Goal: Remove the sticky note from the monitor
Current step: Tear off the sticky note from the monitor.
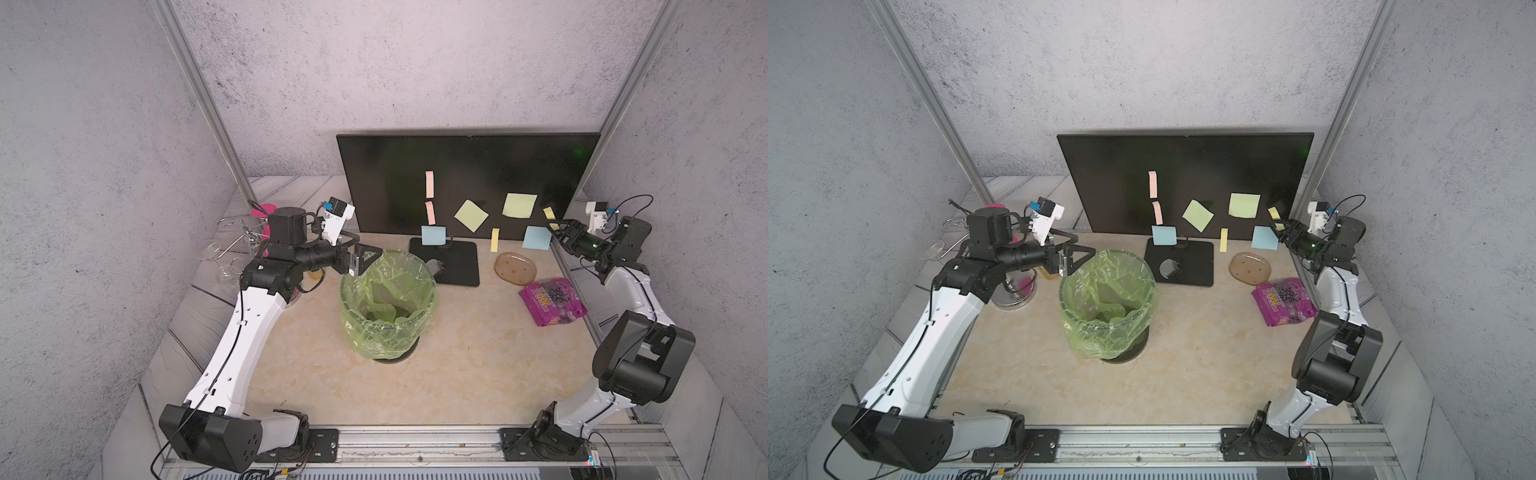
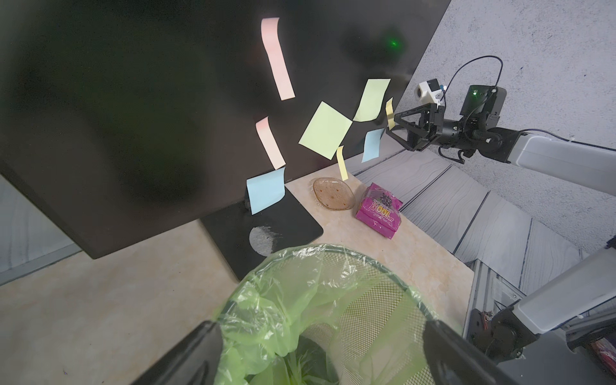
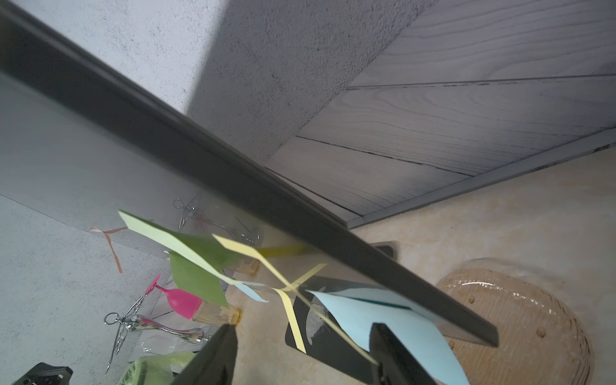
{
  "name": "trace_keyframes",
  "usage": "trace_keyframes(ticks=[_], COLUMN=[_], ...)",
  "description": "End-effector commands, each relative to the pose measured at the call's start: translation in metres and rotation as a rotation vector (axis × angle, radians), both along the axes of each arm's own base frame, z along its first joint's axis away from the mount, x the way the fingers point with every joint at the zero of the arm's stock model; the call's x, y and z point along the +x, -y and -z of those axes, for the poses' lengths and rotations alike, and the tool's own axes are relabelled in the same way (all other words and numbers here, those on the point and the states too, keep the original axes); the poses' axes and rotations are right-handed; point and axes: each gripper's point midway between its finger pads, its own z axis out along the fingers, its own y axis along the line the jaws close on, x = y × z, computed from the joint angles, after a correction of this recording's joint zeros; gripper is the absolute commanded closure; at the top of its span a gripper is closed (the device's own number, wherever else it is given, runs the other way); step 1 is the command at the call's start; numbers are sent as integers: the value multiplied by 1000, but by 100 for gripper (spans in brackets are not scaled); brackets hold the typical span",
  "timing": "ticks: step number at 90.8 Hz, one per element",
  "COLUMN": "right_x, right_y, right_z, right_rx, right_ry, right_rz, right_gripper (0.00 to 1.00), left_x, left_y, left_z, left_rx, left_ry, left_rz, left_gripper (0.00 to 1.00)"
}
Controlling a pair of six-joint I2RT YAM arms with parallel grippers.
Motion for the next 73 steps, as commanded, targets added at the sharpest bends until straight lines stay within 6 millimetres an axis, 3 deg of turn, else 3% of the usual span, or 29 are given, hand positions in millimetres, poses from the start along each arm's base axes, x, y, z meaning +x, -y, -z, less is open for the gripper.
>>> trace_keyframes(ticks=[1, 22, 60, 73], right_x=[6, 5, 5, 6], right_y=[7, 4, 3, 4], right_z=[-21, -28, -14, -9], right_rx=[4, -3, -11, -14], right_ry=[68, 90, 54, 44], right_rz=[6, -14, -27, -25], right_gripper=[35, 42, 56, 68], left_x=[-11, -11, -12, -11], left_y=[-1, -2, -3, -3], left_z=[-10, -11, -10, -10], left_rx=[7, 16, 23, 25], left_ry=[35, 45, 44, 46], left_rz=[10, 3, 3, 1], left_gripper=[0, 0, 0, 0])
